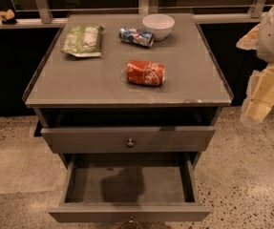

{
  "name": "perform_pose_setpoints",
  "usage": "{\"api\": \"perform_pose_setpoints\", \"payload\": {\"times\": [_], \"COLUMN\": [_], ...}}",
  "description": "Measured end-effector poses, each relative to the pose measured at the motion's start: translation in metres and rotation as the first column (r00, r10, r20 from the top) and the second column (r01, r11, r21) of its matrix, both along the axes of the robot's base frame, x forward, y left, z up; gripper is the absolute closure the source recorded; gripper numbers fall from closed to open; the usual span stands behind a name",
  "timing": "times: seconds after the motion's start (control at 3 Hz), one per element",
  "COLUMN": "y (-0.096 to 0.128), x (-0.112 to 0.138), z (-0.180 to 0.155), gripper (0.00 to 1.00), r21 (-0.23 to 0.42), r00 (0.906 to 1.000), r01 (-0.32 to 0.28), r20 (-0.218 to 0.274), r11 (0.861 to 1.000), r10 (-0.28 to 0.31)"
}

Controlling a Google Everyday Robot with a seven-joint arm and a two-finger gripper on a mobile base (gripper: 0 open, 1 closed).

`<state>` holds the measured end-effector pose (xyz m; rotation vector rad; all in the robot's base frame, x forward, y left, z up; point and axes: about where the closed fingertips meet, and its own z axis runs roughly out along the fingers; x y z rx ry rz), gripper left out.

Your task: Close middle drawer

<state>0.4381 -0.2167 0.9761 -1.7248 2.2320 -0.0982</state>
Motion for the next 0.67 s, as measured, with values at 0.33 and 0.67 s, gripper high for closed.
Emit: {"api": "perform_pose_setpoints", "payload": {"times": [0.33,0.67], "y": [0.0,-0.002], "x": [-0.004,-0.034], "z": [0.0,-0.007], "gripper": [0.0,0.0], "r21": [-0.01,-0.021], "r00": [0.9999,0.998], "r01": [-0.008,-0.039], "r20": [0.013,0.048], "r11": [1.0,0.999], "r10": [0.009,0.04]}}
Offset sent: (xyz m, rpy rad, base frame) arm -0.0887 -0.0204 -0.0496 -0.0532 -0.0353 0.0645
